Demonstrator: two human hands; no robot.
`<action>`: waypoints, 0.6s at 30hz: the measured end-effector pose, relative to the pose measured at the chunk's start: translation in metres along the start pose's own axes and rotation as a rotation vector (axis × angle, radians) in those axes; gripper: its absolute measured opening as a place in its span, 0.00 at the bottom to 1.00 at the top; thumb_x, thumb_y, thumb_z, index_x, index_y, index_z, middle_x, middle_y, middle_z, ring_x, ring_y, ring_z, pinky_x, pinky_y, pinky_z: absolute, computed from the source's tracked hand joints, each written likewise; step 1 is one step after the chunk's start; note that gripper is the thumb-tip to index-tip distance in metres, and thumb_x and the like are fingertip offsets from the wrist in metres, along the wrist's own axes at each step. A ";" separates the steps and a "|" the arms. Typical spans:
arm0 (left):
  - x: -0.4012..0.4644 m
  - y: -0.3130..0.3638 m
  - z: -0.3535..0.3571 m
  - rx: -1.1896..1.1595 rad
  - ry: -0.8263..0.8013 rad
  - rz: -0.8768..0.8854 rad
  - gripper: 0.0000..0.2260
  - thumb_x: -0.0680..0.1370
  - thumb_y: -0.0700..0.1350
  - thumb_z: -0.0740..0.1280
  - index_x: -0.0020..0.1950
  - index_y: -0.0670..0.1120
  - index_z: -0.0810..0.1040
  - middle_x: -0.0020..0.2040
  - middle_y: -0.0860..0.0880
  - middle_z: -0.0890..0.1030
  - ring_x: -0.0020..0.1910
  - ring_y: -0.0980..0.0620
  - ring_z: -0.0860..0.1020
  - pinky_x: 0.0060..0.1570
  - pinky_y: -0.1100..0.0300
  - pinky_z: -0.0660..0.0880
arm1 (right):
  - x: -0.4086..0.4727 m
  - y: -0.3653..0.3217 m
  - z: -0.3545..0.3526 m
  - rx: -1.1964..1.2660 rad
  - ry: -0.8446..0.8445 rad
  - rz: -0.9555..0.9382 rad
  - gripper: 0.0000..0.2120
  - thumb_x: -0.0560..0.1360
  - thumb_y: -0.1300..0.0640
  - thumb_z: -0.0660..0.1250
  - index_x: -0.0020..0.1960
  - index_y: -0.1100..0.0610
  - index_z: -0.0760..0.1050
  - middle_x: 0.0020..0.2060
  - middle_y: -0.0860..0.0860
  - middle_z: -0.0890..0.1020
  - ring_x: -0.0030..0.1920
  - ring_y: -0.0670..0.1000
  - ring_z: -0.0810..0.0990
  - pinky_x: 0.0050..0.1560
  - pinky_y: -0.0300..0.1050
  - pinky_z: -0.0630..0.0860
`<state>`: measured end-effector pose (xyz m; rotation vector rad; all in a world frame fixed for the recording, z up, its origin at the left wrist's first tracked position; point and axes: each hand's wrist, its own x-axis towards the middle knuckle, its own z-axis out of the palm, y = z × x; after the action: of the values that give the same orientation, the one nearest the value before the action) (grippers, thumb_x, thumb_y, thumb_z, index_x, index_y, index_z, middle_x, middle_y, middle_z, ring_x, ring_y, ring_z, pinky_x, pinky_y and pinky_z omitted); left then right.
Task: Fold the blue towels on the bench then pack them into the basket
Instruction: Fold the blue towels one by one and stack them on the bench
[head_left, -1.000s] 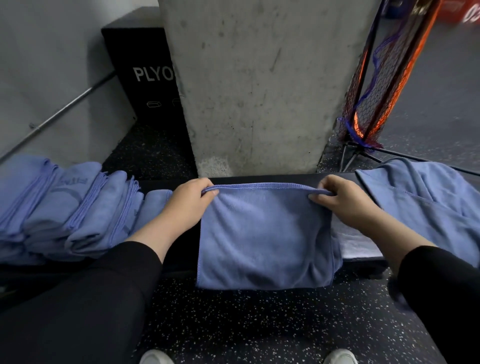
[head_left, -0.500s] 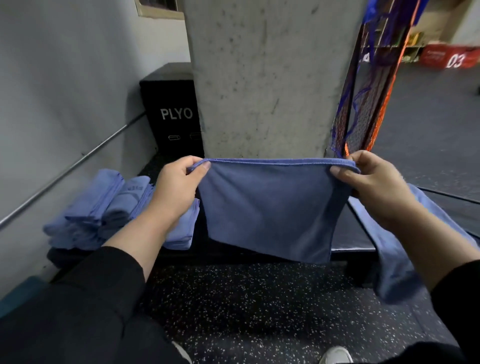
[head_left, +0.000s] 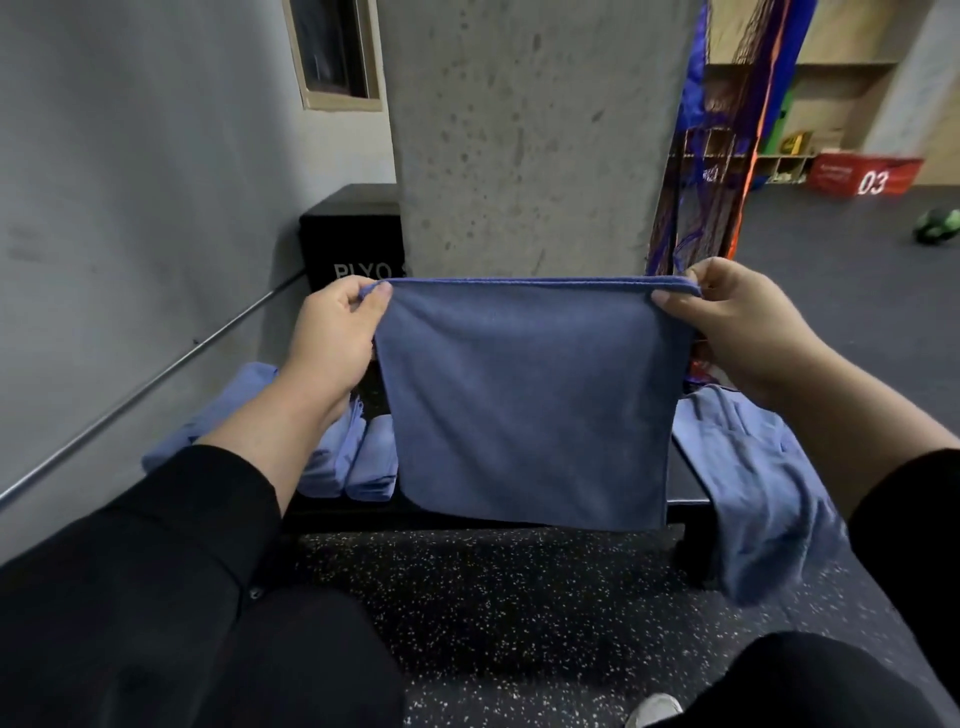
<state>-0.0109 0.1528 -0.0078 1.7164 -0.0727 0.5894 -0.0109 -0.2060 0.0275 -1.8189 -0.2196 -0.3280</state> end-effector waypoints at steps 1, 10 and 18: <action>-0.001 0.002 0.000 -0.002 -0.008 -0.006 0.10 0.80 0.51 0.67 0.41 0.50 0.81 0.39 0.45 0.78 0.40 0.49 0.73 0.43 0.47 0.73 | -0.001 -0.001 -0.002 0.029 -0.021 0.019 0.14 0.78 0.56 0.72 0.39 0.50 0.69 0.35 0.50 0.75 0.39 0.51 0.73 0.39 0.50 0.72; -0.018 -0.034 0.003 0.138 -0.254 -0.222 0.11 0.83 0.44 0.65 0.44 0.41 0.80 0.32 0.48 0.74 0.28 0.54 0.71 0.29 0.60 0.73 | -0.023 0.037 -0.006 0.146 -0.163 0.255 0.12 0.78 0.61 0.69 0.39 0.52 0.70 0.31 0.51 0.71 0.31 0.48 0.69 0.33 0.44 0.65; 0.014 -0.105 0.038 0.152 -0.347 -0.365 0.11 0.84 0.44 0.64 0.47 0.38 0.79 0.30 0.49 0.72 0.27 0.54 0.72 0.27 0.61 0.72 | 0.026 0.115 0.023 0.060 -0.051 0.371 0.10 0.78 0.57 0.71 0.40 0.53 0.72 0.33 0.56 0.71 0.32 0.52 0.67 0.34 0.46 0.64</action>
<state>0.0521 0.1466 -0.1004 1.9066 0.0415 0.0244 0.0522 -0.2150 -0.0745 -1.7669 0.0739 -0.0140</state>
